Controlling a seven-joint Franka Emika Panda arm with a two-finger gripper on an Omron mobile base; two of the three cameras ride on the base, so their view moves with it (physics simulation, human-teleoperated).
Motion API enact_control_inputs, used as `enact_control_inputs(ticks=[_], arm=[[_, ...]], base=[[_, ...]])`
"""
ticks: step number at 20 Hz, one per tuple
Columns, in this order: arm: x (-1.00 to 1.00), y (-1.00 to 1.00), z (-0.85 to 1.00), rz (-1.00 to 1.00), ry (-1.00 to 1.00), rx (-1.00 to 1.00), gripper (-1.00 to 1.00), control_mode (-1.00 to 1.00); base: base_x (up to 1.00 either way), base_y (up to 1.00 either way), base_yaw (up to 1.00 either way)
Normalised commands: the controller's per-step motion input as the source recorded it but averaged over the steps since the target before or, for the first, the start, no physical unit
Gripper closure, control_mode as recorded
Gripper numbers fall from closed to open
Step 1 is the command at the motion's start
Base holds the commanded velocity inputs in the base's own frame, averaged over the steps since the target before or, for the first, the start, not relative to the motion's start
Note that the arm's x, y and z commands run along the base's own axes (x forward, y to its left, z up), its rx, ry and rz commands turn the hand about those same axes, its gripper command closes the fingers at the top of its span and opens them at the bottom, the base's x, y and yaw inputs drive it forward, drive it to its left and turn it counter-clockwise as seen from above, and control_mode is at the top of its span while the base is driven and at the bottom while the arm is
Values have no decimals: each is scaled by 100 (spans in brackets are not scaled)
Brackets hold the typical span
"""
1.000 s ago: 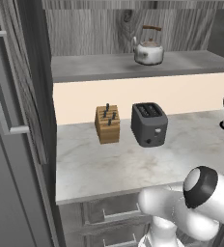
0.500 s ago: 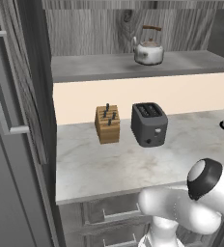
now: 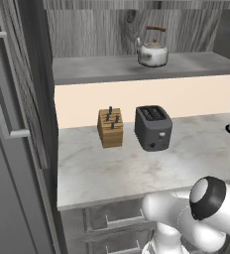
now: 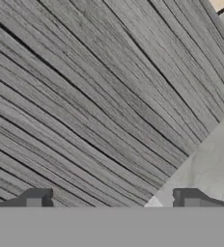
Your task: Open the cabinet, pick the kettle from the cabinet, and place it in the sink.
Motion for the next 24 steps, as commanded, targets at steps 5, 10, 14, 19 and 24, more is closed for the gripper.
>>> enact_control_inputs(ticks=[5, 10, 14, 19, 24], arm=[[-1, 72, -5, 5, -2, -7, -100, -100], [-3, 74, 0, 11, 1, -8, -100, -100], [-9, 70, 3, 18, 12, -6, -100, -100], [-16, 64, 9, 22, 13, -8, -100, -100], [-16, 53, 16, 24, 20, -12, -100, -100]], base=[[0, 0, 0], [0, 0, 0], [0, 0, 0], [0, 0, 0], [0, 0, 0]])
